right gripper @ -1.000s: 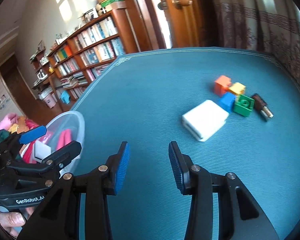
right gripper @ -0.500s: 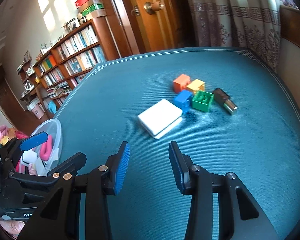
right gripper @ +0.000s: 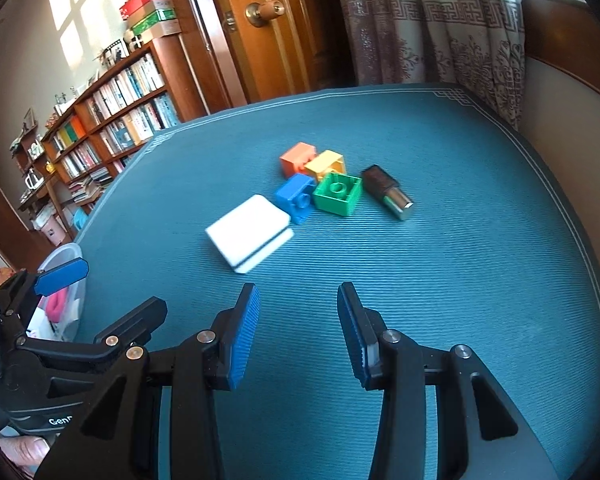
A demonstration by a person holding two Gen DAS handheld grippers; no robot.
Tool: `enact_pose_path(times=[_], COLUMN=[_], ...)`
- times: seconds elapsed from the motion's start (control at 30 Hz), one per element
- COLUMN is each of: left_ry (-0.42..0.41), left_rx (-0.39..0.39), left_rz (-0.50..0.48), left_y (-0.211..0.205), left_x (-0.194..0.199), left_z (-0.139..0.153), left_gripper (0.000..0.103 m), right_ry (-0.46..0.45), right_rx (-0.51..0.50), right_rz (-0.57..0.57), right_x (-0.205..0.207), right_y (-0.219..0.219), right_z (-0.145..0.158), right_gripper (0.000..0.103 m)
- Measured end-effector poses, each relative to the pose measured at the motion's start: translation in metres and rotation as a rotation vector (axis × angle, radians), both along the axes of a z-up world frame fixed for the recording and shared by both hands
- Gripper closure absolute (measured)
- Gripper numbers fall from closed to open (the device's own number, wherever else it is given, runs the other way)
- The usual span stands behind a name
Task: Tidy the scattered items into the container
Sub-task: 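Withdraw both grippers toward the white sponge block and brown bottle, then grasp the white sponge block with the left gripper while the right grasps the brown bottle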
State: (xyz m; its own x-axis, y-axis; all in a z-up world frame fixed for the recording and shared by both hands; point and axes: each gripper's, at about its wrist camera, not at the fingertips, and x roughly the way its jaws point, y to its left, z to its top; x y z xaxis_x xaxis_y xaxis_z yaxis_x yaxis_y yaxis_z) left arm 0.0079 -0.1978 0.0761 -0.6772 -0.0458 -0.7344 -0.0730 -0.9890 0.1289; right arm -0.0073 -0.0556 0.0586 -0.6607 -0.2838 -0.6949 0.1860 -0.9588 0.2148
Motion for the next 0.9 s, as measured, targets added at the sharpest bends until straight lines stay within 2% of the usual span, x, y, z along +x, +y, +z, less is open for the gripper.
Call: enact_pose_path(times=[0.27, 0.4, 0.6, 0.9], left_ry=[0.0, 0.012, 0.01, -0.022], left_rx=[-0.004, -0.016, -0.012, 0.005], left_rz=[-0.047, -0.061, -0.078, -0.089], left_y=[0.024, 0.033, 0.04, 0.041], left_x=[-0.025, -0.04, -0.061, -0.085], left_z=[-0.007, -0.011, -0.015, -0.032], left_gripper=[0.001, 0.001, 0.001, 0.001], right_ry=[-0.042, -0.051, -0.096, -0.097], right_rx=[0.051, 0.076, 0.02, 0.032], right_rz=[-0.03, -0.044, -0.065, -0.056], right_x=[-0.013, -0.02, -0.038, -0.056], right_y=[0.021, 0.031, 0.054, 0.062], right_z=[-0.01, -0.015, -0.022, -0.026], right_gripper=[0.059, 0.054, 0.054, 0.054])
